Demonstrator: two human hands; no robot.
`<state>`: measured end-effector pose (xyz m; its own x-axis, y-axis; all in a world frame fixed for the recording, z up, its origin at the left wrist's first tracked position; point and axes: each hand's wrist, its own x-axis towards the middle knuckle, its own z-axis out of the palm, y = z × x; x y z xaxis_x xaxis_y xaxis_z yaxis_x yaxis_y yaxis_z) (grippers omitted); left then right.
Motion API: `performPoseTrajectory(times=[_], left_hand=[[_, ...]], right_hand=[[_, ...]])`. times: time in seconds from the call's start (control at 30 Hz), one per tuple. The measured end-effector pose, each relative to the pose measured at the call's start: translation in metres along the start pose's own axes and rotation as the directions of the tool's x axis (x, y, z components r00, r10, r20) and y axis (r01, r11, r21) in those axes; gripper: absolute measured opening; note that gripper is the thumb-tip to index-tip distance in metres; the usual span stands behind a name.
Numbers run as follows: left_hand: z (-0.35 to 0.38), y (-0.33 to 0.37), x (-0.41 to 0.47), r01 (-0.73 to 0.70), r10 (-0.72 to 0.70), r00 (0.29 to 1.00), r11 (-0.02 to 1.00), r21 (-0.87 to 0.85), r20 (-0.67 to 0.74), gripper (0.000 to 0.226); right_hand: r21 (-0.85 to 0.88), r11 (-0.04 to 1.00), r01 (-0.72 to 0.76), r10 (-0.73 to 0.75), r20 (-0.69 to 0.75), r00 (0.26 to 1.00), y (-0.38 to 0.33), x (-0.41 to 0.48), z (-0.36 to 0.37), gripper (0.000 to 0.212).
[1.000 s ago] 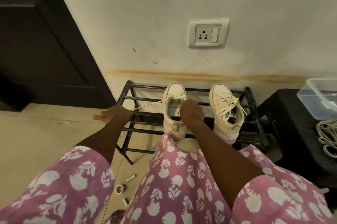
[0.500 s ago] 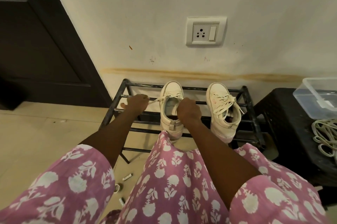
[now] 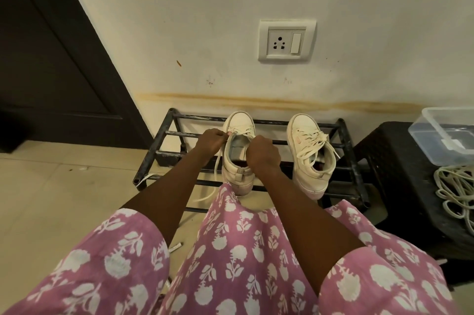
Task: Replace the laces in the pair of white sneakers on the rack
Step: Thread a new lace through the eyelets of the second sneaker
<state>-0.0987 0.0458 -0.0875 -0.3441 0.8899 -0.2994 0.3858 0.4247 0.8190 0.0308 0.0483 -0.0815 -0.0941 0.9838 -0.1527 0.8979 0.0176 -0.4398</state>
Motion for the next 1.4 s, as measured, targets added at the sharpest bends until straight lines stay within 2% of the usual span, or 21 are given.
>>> performPoseTrajectory(times=[0.07,0.2,0.3,0.57,0.63,0.73,0.8,0.83,0.9,0.97,1.07,1.17,1.23,1.4], left_hand=[[0.000,0.002,-0.001,0.003,-0.003,1.000,1.000,-0.026,0.017,0.028],[0.002,0.004,0.001,-0.011,0.011,1.000,0.998,0.054,0.016,0.027],[0.004,0.002,0.004,0.026,-0.031,0.999,0.994,0.107,0.039,0.031],[0.004,-0.002,0.008,0.092,-0.093,0.995,0.994,0.056,0.026,0.034],[0.003,-0.003,0.008,0.088,-0.089,0.996,0.995,0.050,0.026,0.029],[0.002,-0.003,0.008,0.092,-0.095,0.994,0.995,0.046,0.063,0.030],[0.000,-0.002,0.010,0.104,-0.105,0.990,0.994,0.017,0.096,0.028],[0.000,-0.002,0.010,0.107,-0.107,0.989,0.994,0.005,0.107,0.026],[-0.001,-0.001,0.011,0.111,-0.109,0.987,0.994,-0.009,0.116,0.027],[0.001,-0.001,0.011,0.126,-0.122,0.986,0.992,-0.026,0.116,0.030],[0.003,0.000,0.011,0.166,-0.160,0.982,0.985,-0.054,0.095,0.031],[0.003,0.000,0.011,0.195,-0.184,0.978,0.973,-0.119,0.098,0.027],[0.004,-0.001,0.012,0.211,-0.198,0.976,0.965,-0.155,0.092,0.024],[0.007,-0.006,0.014,0.202,-0.196,0.979,0.968,-0.151,0.052,0.020]], right_hand=[[-0.013,1.000,0.002,-0.002,-0.002,1.000,0.000,-0.001,0.000,0.027],[-0.058,0.998,0.021,-0.022,-0.005,1.000,-0.003,-0.003,0.000,0.026],[-0.078,0.996,0.033,-0.033,0.000,0.999,-0.005,-0.003,-0.001,0.026],[-0.051,0.998,0.032,-0.031,0.014,0.999,-0.004,-0.003,-0.002,0.025],[-0.013,1.000,0.028,-0.027,0.027,0.999,-0.001,-0.002,-0.003,0.026],[0.122,0.992,0.012,-0.017,0.034,0.999,0.008,0.000,-0.002,0.046],[0.170,0.985,0.022,-0.017,-0.030,0.999,0.016,0.000,-0.002,0.061],[0.207,0.978,0.035,-0.020,-0.072,0.997,0.020,0.000,-0.001,0.061],[0.333,0.941,0.066,-0.029,-0.113,0.993,0.024,0.004,0.000,0.048],[0.401,0.915,0.042,-0.008,-0.088,0.996,0.023,0.012,0.000,0.031],[0.469,0.883,-0.031,0.038,-0.005,0.999,0.018,0.020,0.002,0.026],[0.578,0.802,-0.151,0.144,0.058,0.988,0.012,0.027,0.003,0.016],[0.578,0.794,-0.191,0.172,0.087,0.981,0.011,0.031,0.002,0.013],[0.469,0.858,-0.209,0.204,0.062,0.977,0.022,0.037,0.002,0.018]])
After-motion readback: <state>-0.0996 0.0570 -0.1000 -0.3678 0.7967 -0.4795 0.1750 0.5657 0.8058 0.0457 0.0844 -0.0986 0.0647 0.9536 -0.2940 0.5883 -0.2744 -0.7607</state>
